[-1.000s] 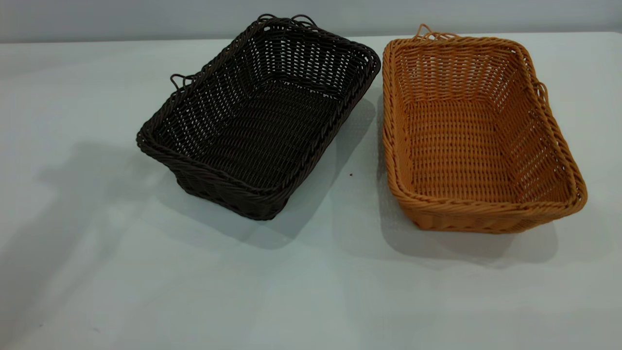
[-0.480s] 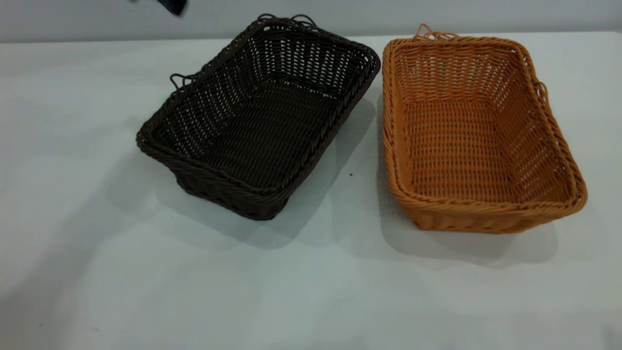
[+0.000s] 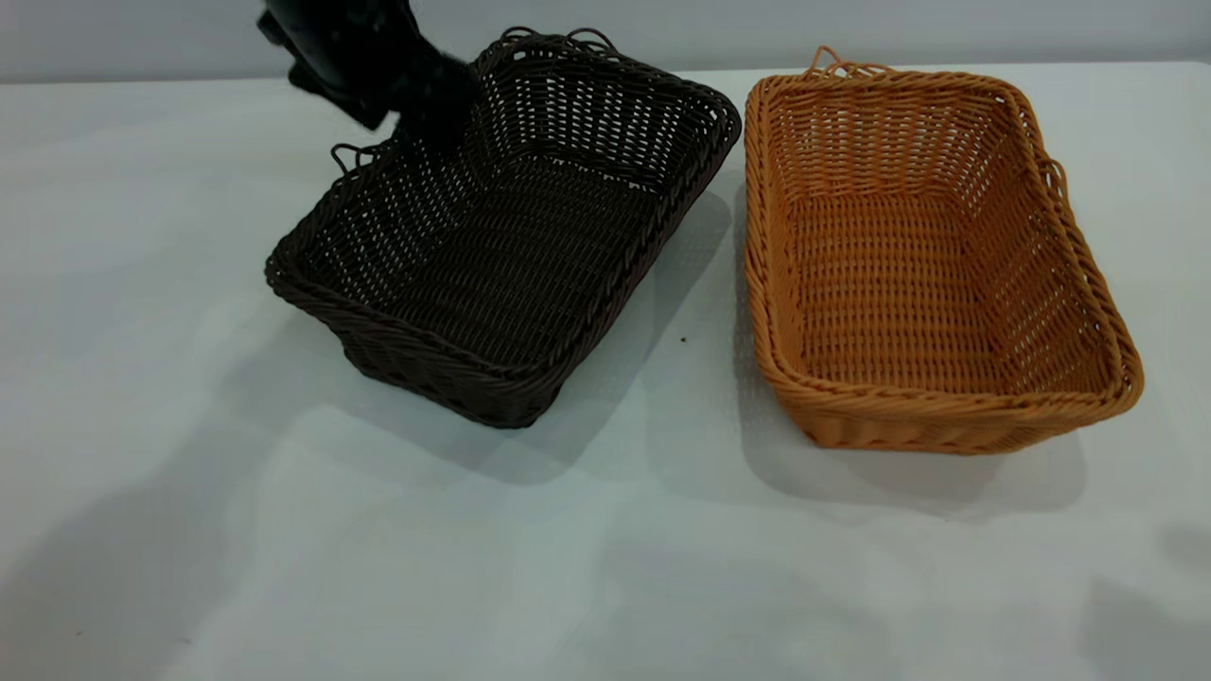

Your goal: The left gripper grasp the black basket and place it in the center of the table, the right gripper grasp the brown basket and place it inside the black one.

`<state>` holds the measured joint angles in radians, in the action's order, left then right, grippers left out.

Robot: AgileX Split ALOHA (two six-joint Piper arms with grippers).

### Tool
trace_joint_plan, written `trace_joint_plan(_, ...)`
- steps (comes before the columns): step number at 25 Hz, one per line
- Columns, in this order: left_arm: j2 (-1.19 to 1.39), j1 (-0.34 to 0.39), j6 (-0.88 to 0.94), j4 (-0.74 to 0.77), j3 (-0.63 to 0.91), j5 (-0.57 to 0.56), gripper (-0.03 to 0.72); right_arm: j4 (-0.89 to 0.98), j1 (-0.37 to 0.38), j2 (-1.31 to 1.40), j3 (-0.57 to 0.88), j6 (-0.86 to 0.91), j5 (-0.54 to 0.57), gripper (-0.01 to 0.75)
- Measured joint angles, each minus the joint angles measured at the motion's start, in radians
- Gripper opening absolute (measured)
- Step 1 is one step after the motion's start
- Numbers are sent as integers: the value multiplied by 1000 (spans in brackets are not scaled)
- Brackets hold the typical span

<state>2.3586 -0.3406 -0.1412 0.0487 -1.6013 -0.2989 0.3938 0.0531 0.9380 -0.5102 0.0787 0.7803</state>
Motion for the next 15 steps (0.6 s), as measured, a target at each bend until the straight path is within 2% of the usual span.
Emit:
trace_joint_plan(3, 35, 0, 0, 0, -1, 1, 516, 90, 0, 101, 0, -73, -15, 583)
trace_joint_plan(6, 69, -1, 1, 0, -5, 4, 435, 204, 0, 208, -1, -163, -28, 583)
trace_joint_plan(8, 84, -1, 1, 0, -8, 11, 326, 276, 0, 282, -3, -225, -33, 583)
trace_joint_plan(11, 82, -1, 1, -4, -13, 35, 113, 368, -22, 387, -10, -299, -51, 583)
trace_joint_plan(12, 75, -2, 3, -7, -14, 35, 86, 396, -36, 427, -18, -310, -62, 583)
trace_joint_plan(15, 37, 1, 3, -5, -21, 15, 82, 479, -98, 551, -56, -326, -93, 583)
